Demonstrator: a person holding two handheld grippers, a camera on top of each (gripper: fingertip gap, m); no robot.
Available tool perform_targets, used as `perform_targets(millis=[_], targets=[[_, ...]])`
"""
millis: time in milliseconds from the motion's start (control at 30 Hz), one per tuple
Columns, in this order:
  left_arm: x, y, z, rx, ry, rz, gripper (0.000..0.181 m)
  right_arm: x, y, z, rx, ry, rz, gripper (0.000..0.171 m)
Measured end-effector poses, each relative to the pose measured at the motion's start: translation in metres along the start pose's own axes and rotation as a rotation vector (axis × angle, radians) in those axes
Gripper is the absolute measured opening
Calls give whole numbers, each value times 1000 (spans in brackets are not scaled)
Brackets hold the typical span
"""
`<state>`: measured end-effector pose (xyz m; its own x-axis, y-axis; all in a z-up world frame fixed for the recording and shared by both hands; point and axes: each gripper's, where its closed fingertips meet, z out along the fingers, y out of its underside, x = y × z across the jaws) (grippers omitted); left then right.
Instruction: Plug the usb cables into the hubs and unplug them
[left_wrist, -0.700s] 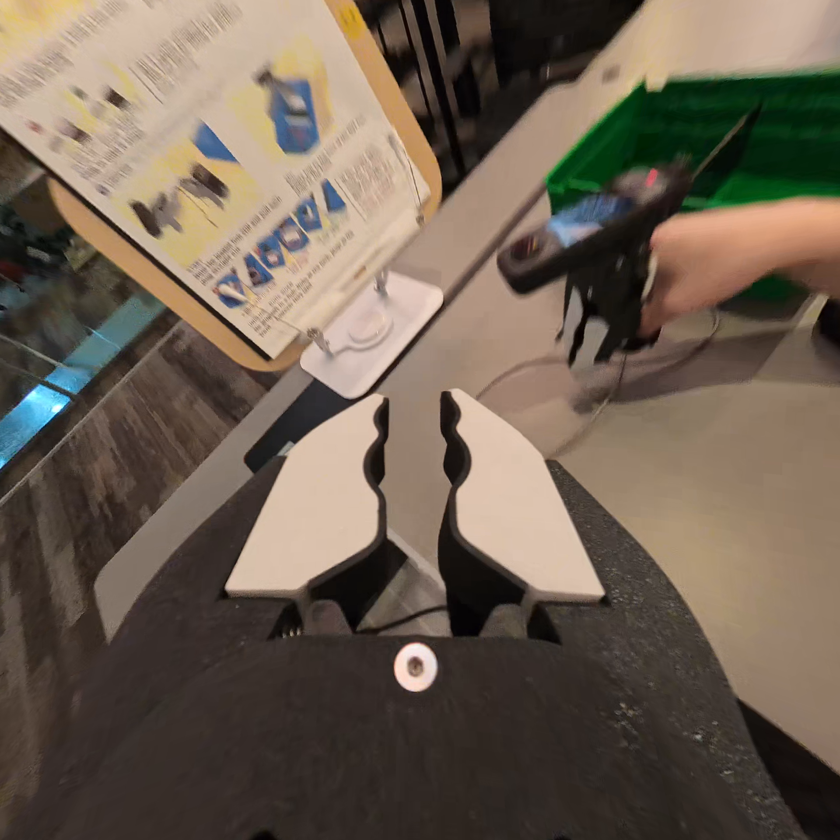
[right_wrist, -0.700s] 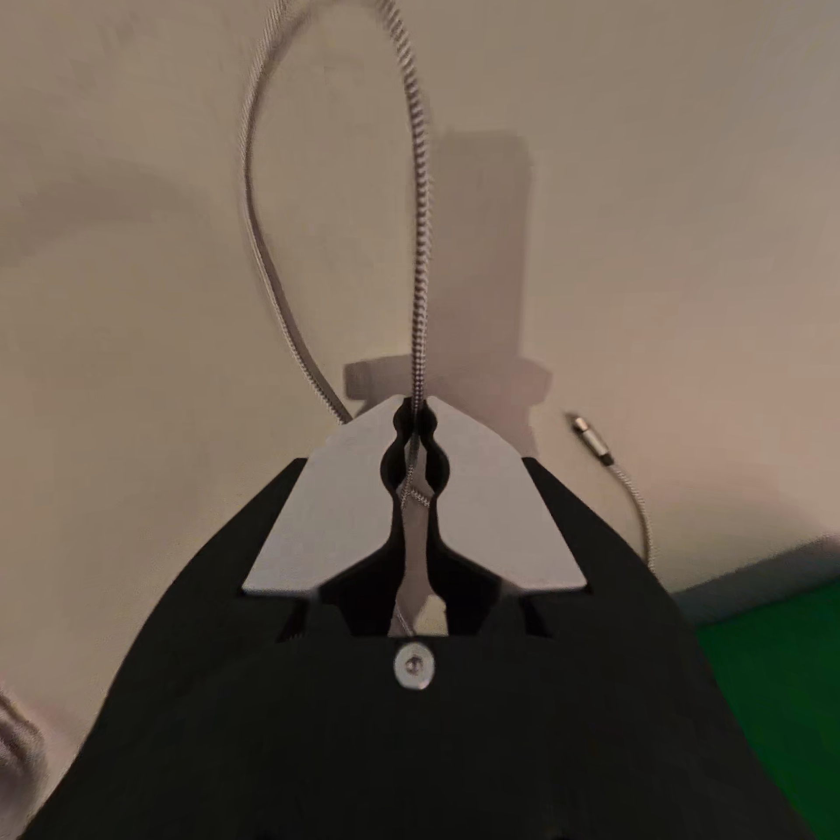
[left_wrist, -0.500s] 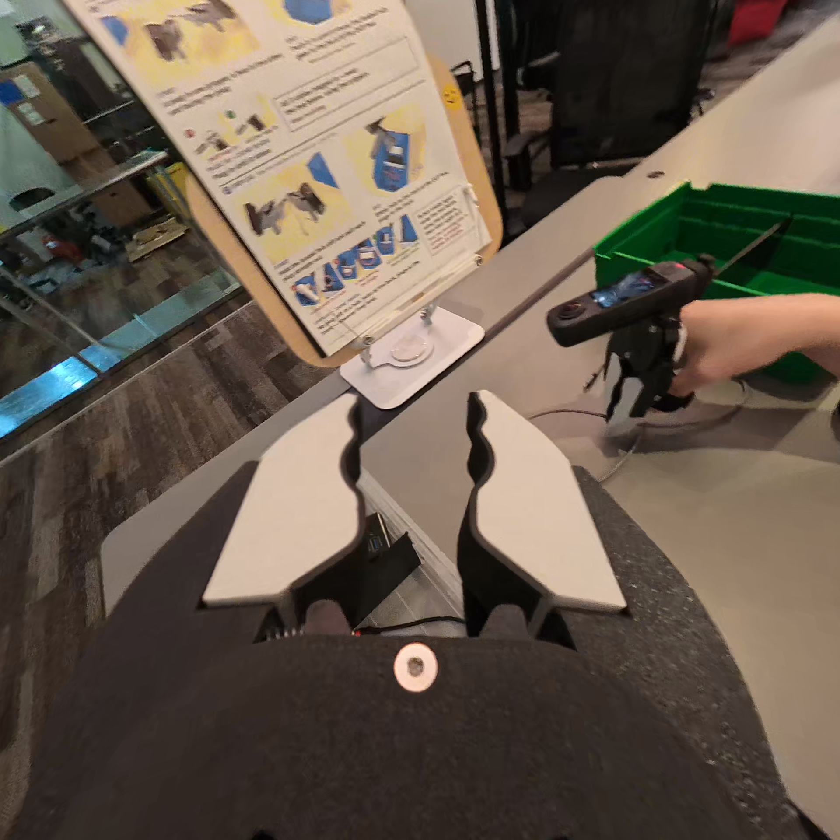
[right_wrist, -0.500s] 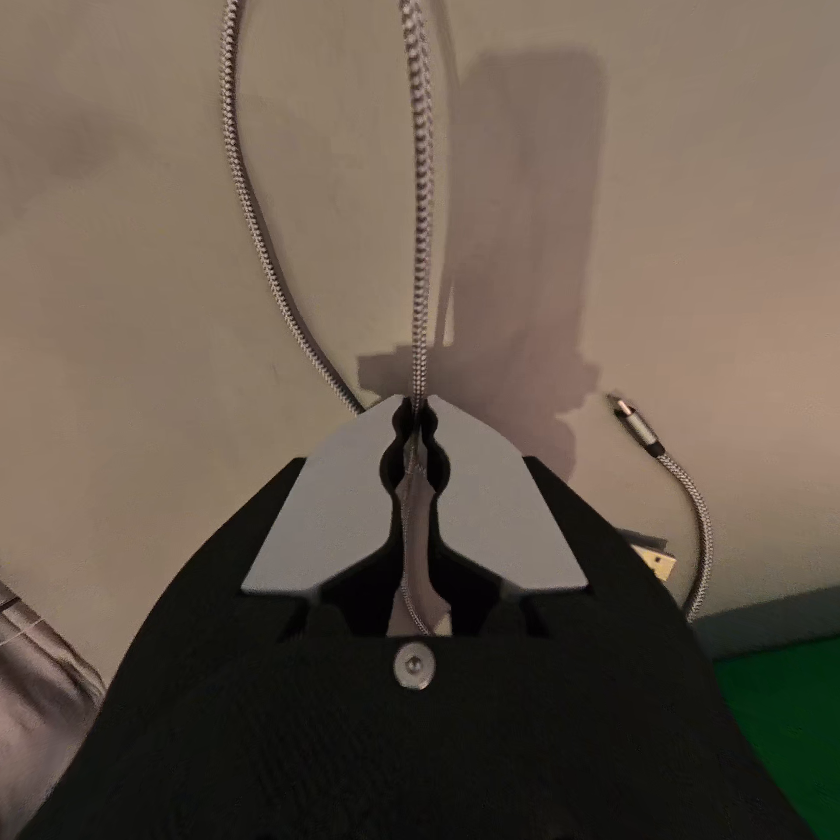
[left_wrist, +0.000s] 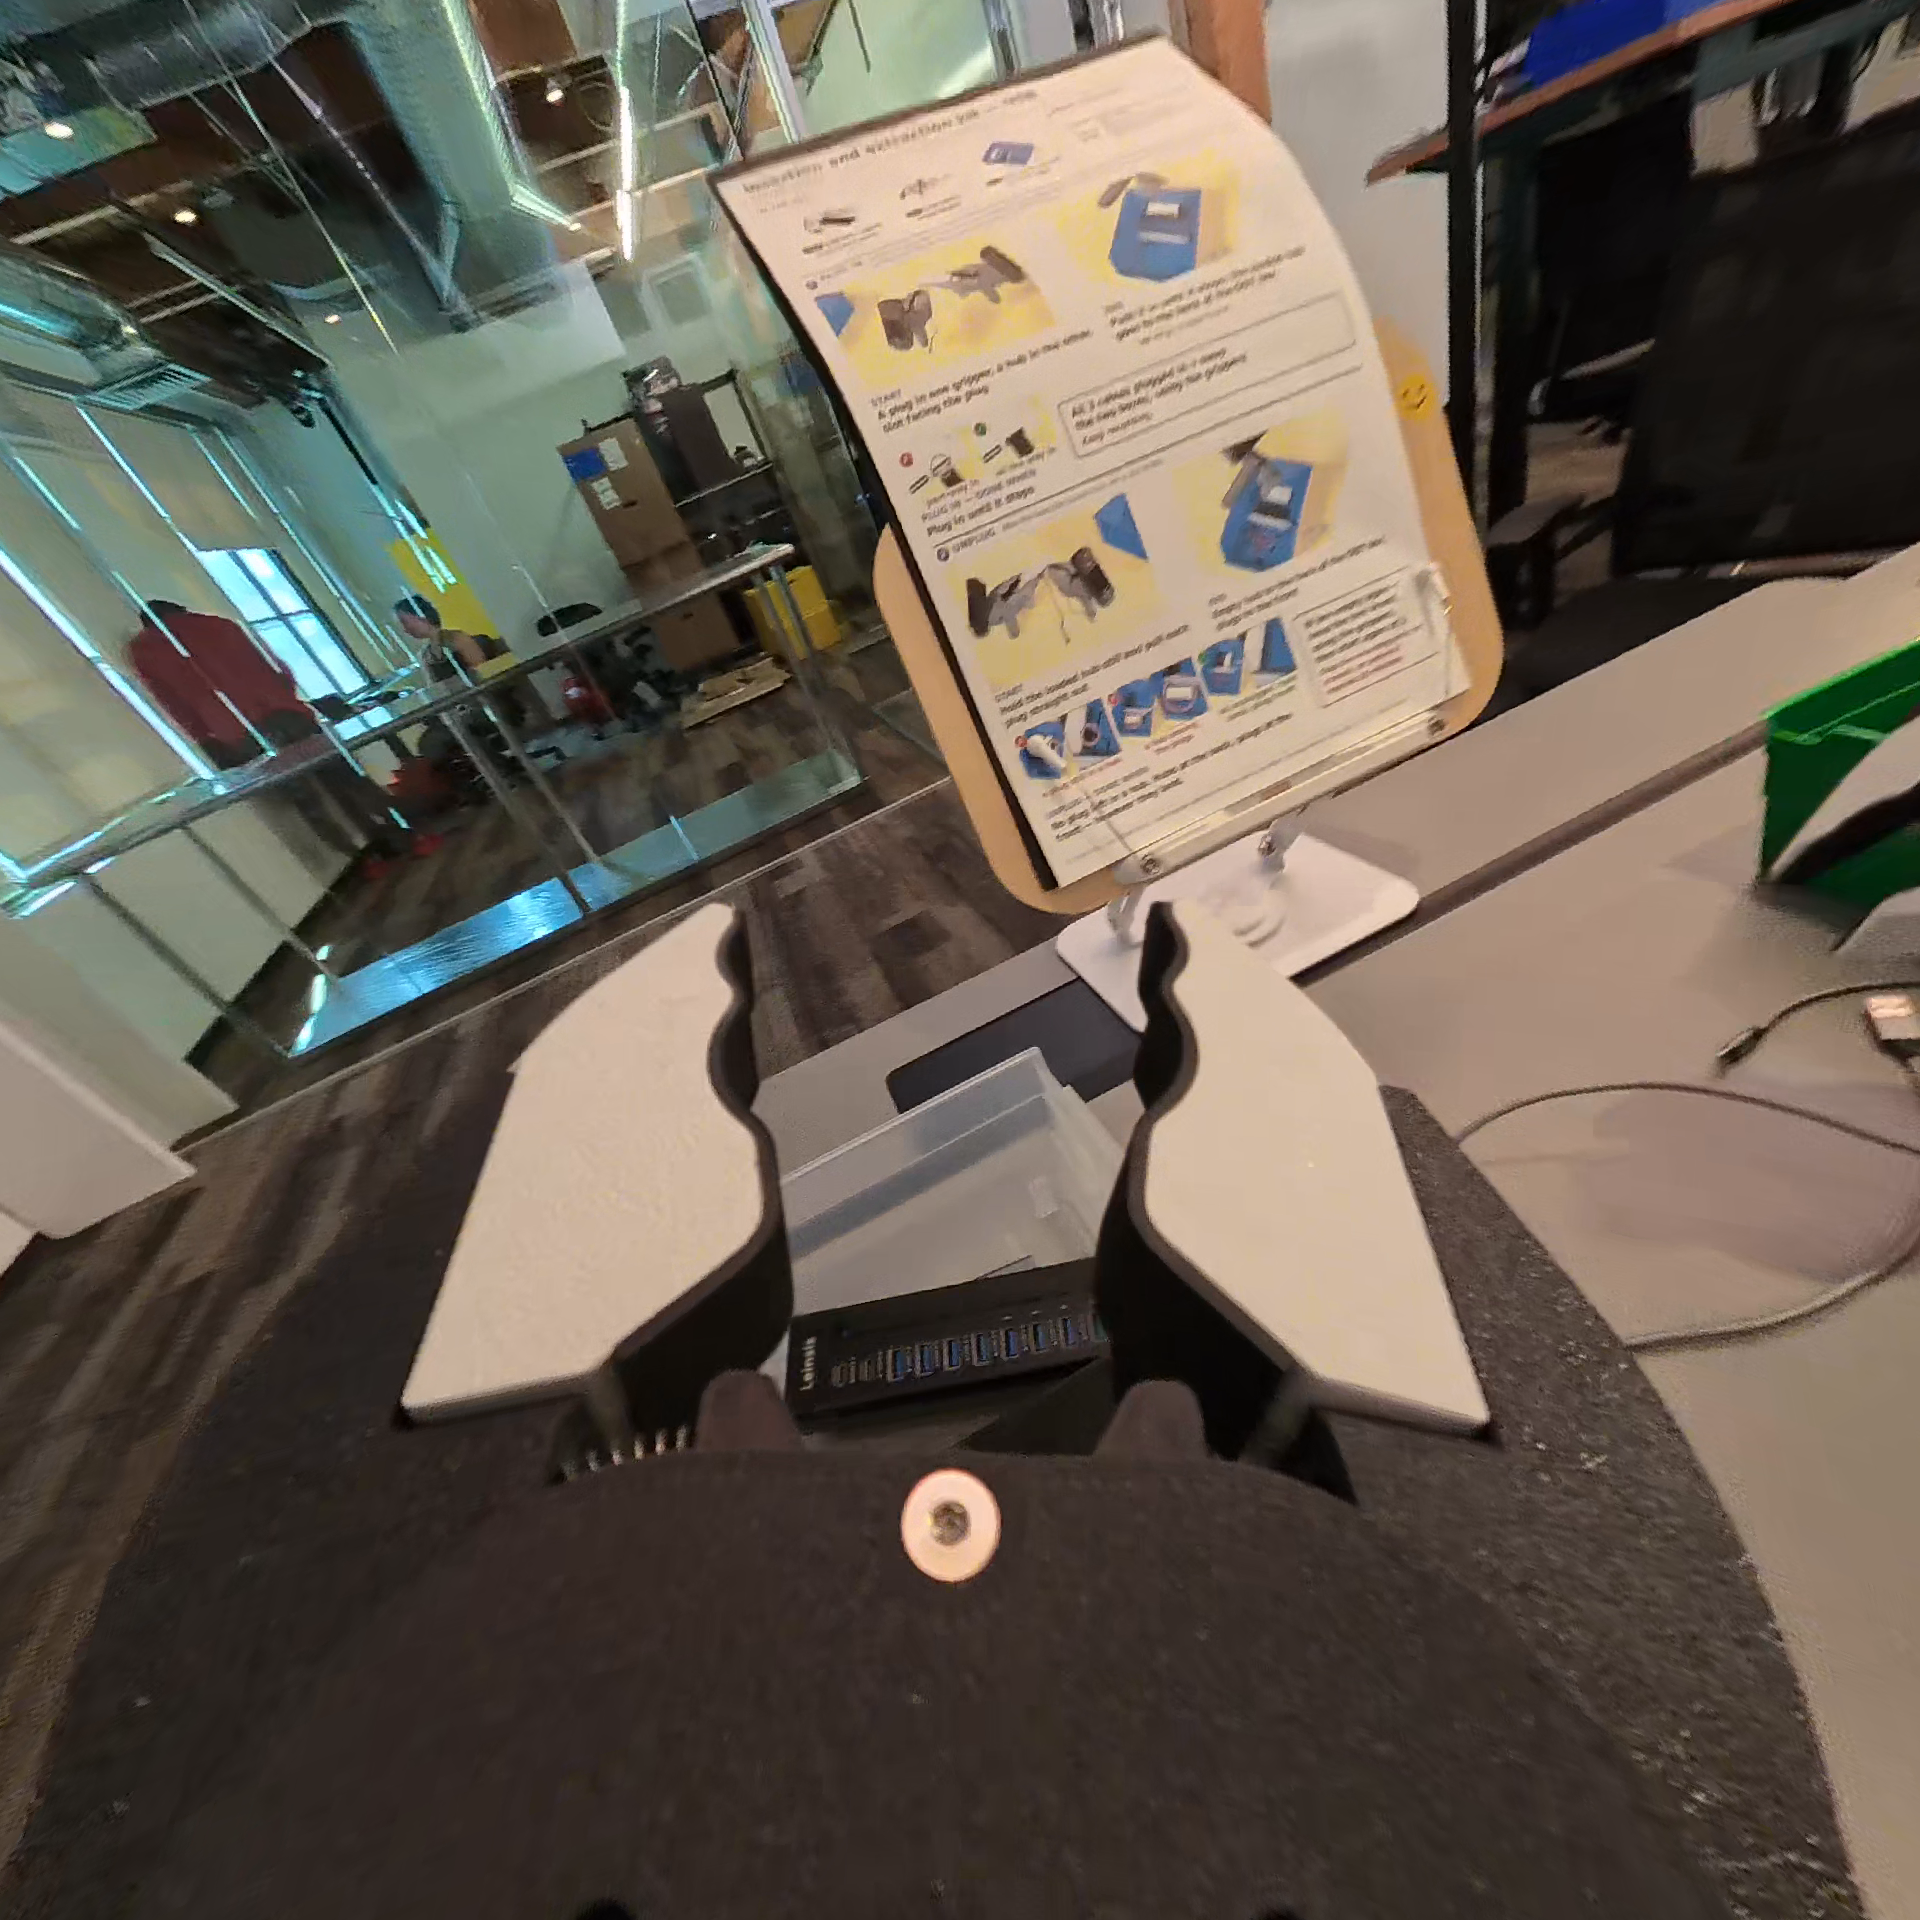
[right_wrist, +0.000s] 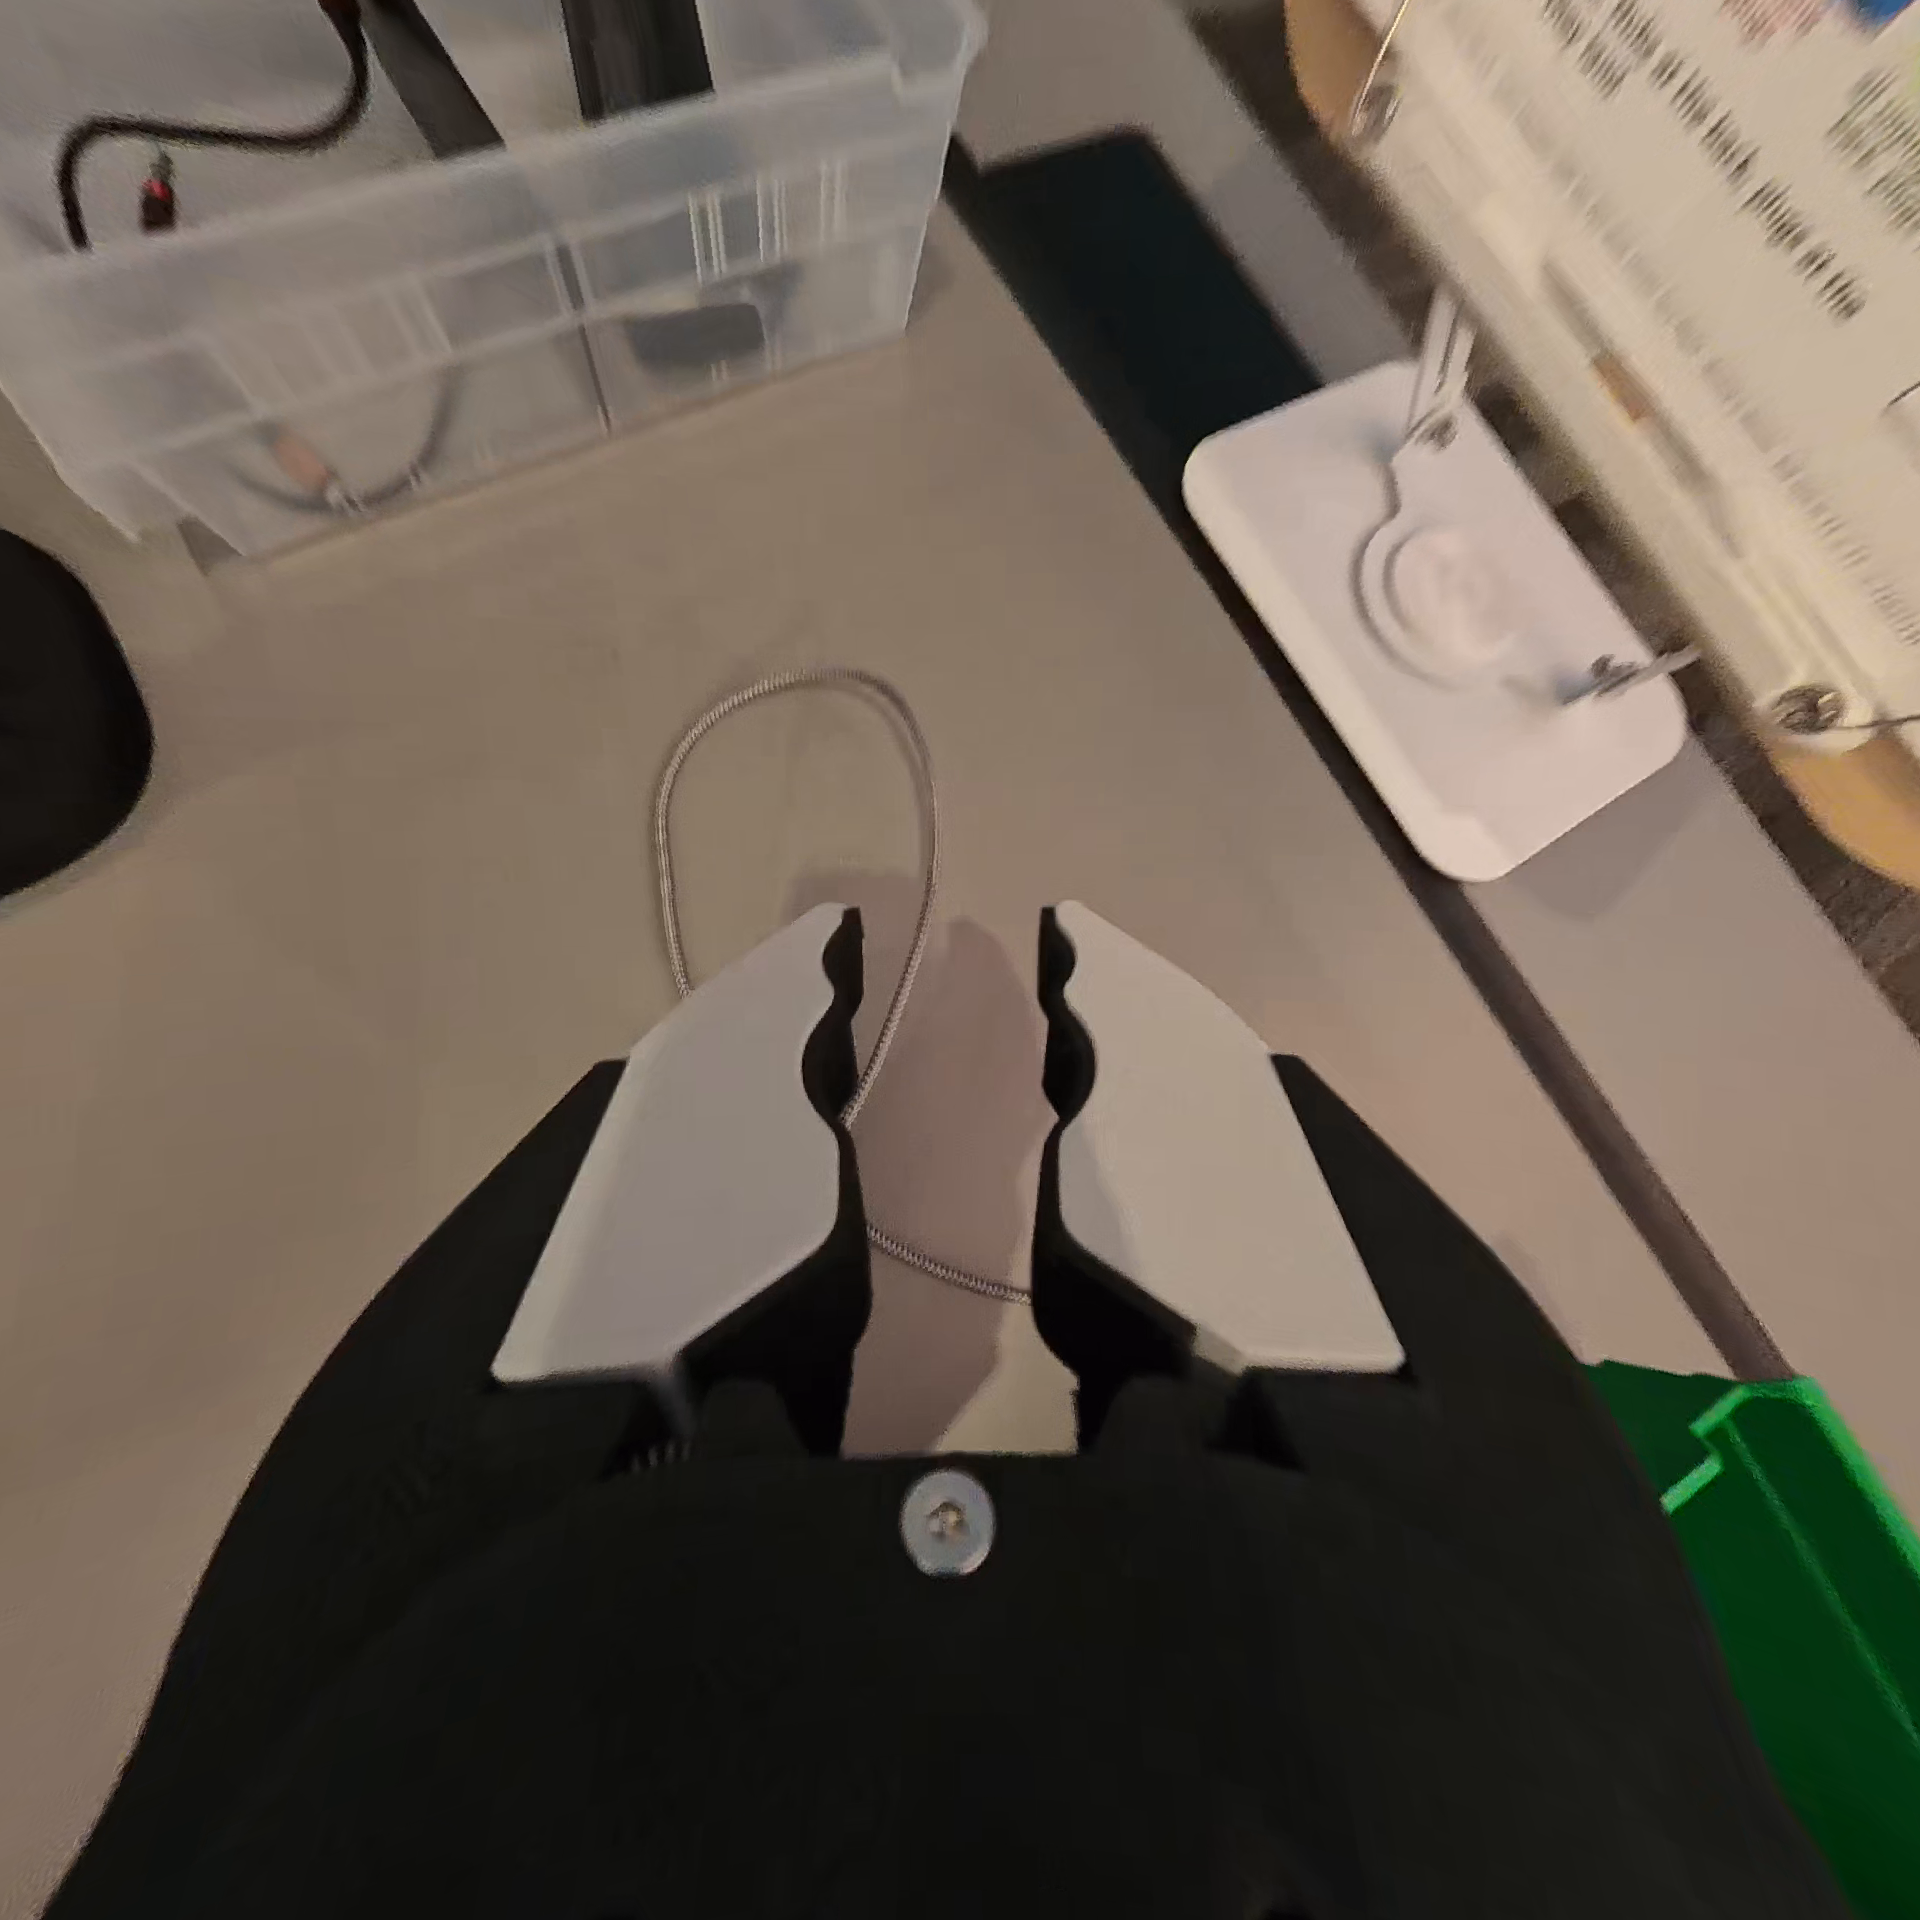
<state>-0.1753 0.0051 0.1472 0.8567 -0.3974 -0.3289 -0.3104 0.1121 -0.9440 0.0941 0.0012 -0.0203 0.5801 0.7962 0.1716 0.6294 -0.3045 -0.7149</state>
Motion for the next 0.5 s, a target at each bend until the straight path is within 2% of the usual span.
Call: perform_targets(millis=[67, 100, 133, 200, 267, 367, 500], targets=[[1, 0, 9, 5, 7, 33, 62, 4, -6, -9, 50, 9, -1, 33], [-2, -10, 21, 46, 6, 58, 55, 6, -8, -13, 65, 12, -2, 33], [-10, -20, 38, 72, -11, 75, 55, 9, -9, -16, 77, 12, -4, 33], [-11, -11, 75, -6, 69, 229, 48, 15, -10, -21, 89, 14, 1, 33], [-11, 33, 99, -205, 177, 425, 49, 21, -10, -25, 102, 18, 3, 33], [-8, 110, 104, -478, 359, 611, 50, 28, -7, -29, 104, 22, 15, 33], [-21, 185, 100, -695, 501, 648, 53, 35, 3, -30, 59, 20, 28, 32]])
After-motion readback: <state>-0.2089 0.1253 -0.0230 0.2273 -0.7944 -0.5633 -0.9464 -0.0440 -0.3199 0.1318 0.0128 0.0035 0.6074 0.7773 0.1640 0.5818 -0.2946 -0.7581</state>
